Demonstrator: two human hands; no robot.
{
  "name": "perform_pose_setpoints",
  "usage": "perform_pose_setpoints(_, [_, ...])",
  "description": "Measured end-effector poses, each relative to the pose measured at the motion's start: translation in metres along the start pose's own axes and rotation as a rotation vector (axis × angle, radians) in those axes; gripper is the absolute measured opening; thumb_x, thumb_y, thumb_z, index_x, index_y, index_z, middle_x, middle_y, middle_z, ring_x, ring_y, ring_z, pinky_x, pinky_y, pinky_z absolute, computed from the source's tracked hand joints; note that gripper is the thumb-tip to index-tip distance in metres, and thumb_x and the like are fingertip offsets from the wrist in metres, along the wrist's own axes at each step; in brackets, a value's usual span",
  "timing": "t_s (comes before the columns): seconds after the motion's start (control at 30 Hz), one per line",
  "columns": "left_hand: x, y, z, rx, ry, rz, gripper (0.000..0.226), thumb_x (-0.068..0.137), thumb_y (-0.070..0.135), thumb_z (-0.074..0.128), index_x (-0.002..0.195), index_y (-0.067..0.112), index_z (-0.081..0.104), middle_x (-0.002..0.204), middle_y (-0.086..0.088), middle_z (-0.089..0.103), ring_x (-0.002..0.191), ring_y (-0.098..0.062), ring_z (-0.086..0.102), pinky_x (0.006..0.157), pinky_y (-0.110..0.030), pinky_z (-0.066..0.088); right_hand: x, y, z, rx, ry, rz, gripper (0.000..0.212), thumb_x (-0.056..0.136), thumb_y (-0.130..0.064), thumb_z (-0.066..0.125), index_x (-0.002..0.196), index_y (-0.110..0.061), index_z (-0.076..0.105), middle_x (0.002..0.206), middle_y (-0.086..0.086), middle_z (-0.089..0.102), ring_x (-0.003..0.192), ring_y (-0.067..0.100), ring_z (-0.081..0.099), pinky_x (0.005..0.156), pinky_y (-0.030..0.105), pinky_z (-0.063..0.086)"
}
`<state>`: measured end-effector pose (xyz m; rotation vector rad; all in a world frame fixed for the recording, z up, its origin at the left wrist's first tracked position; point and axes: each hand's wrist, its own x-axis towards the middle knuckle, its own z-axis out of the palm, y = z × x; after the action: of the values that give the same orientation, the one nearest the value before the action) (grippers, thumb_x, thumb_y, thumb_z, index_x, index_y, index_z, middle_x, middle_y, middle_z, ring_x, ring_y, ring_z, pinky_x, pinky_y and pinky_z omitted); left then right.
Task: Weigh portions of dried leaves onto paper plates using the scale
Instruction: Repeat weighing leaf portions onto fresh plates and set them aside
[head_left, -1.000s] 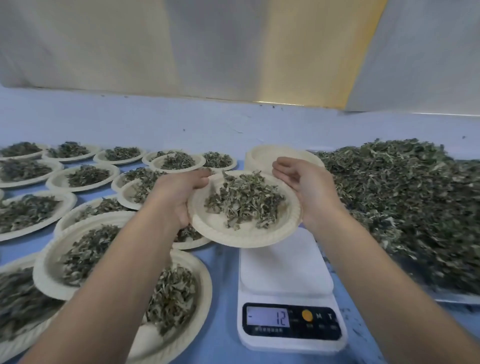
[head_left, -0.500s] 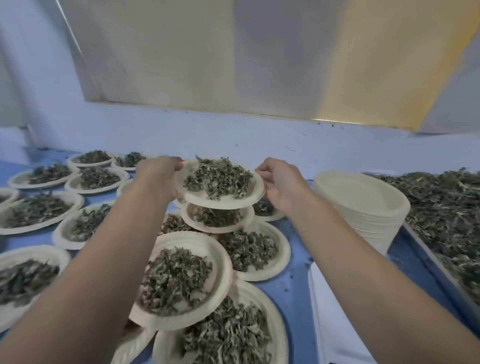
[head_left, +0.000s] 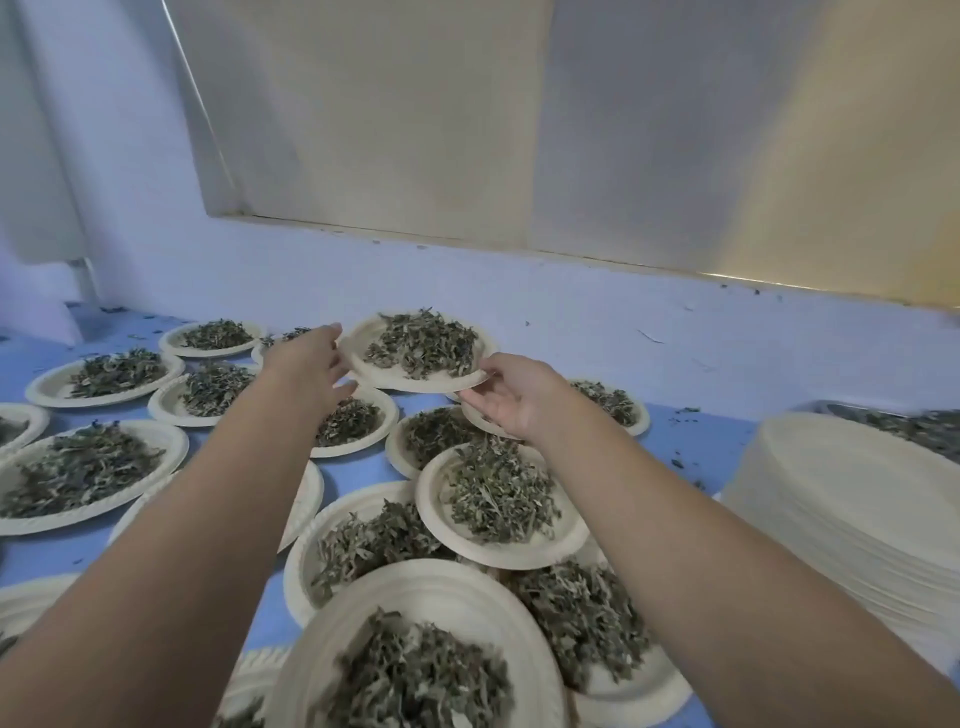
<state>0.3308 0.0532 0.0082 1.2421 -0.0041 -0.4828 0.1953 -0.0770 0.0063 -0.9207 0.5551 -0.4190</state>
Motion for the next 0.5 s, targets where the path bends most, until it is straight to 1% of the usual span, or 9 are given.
perform_pose_setpoints(0.07, [0.006,-0.006,-0.003,0.048,-0.019,-0.025,0.024,0.098,0.019,0.049,0.119,0.011,0.056,0.119,-0.007,0.062,0.095,-0.017,0.063,0.080,-0.035,0.050,0.017,0.004,0.004,0.016,0.016,-0.015,0.011,0.095,0.005,0.047,0.087,-0.002,0.049,0.088,0.007,0.057,0.085,0.026,0.064,0.082,0.041,0.054])
perform_pose_setpoints(0.13, [0.015,-0.013,-0.004,0.114,-0.026,-0.064,0.008,0.096,0.015,0.054,0.099,0.008,0.058,0.103,-0.008,0.064,0.075,-0.016,0.063,0.065,-0.031,0.049,0.031,0.010,0.007,-0.015,0.053,-0.024,0.005,0.096,0.004,0.046,0.094,0.001,0.050,0.087,0.009,0.057,0.101,0.031,0.063,0.087,0.043,0.053])
perform_pose_setpoints(0.2, [0.023,-0.021,-0.004,0.121,-0.034,-0.097,0.007,0.095,0.009,0.055,0.090,0.004,0.055,0.098,-0.011,0.062,0.069,-0.017,0.060,0.069,-0.033,0.049,0.041,0.017,0.009,-0.043,0.078,-0.021,0.006,0.096,0.004,0.046,0.101,0.002,0.049,0.087,0.011,0.056,0.100,0.031,0.063,0.085,0.042,0.054])
perform_pose_setpoints(0.23, [0.028,-0.025,-0.004,0.120,-0.042,-0.109,0.010,0.094,0.007,0.054,0.085,0.003,0.053,0.097,-0.012,0.060,0.068,-0.017,0.060,0.073,-0.034,0.049,0.045,0.020,0.010,-0.048,0.079,-0.016,0.004,0.096,0.004,0.046,0.099,0.002,0.048,0.088,0.011,0.056,0.101,0.031,0.063,0.085,0.041,0.054])
perform_pose_setpoints(0.3, [0.035,-0.031,-0.004,0.103,-0.056,-0.133,0.013,0.094,0.003,0.054,0.081,0.002,0.051,0.100,-0.013,0.057,0.073,-0.017,0.061,0.079,-0.034,0.048,0.053,0.025,0.009,-0.060,0.080,-0.002,0.003,0.097,0.002,0.047,0.094,0.001,0.047,0.097,0.009,0.058,0.107,0.031,0.062,0.082,0.039,0.054])
perform_pose_setpoints(0.37, [0.042,-0.036,-0.003,0.072,-0.038,-0.142,0.010,0.094,0.001,0.053,0.084,0.002,0.051,0.110,-0.014,0.058,0.098,-0.021,0.064,0.083,-0.034,0.048,0.058,0.027,0.007,-0.066,0.094,-0.003,0.002,0.098,-0.003,0.047,0.100,-0.002,0.048,0.110,0.012,0.057,0.101,0.029,0.062,0.076,0.036,0.054])
perform_pose_setpoints(0.43, [0.052,-0.040,0.000,0.038,-0.003,-0.151,0.006,0.094,-0.001,0.052,0.088,0.001,0.053,0.124,-0.016,0.057,0.115,-0.024,0.058,0.086,-0.033,0.048,0.061,0.027,0.006,-0.032,0.098,0.002,0.004,0.099,-0.008,0.047,0.101,-0.004,0.048,0.109,0.016,0.058,0.099,0.027,0.063,0.071,0.034,0.055])
perform_pose_setpoints(0.47, [0.055,-0.042,0.004,0.029,0.008,-0.145,0.006,0.094,-0.002,0.051,0.098,-0.002,0.055,0.130,-0.018,0.054,0.120,-0.024,0.055,0.091,-0.033,0.046,0.063,0.027,0.005,-0.018,0.104,0.001,0.005,0.099,-0.010,0.047,0.101,-0.005,0.048,0.108,0.017,0.059,0.104,0.028,0.063,0.069,0.032,0.056])
perform_pose_setpoints(0.5, [0.061,-0.045,0.007,0.032,0.017,-0.130,0.019,0.096,-0.002,0.048,0.114,-0.005,0.053,0.134,-0.019,0.051,0.123,-0.025,0.052,0.097,-0.032,0.043,0.065,0.026,0.003,-0.024,0.113,-0.002,0.008,0.099,-0.010,0.046,0.105,-0.005,0.048,0.111,0.019,0.059,0.109,0.030,0.061,0.069,0.031,0.055])
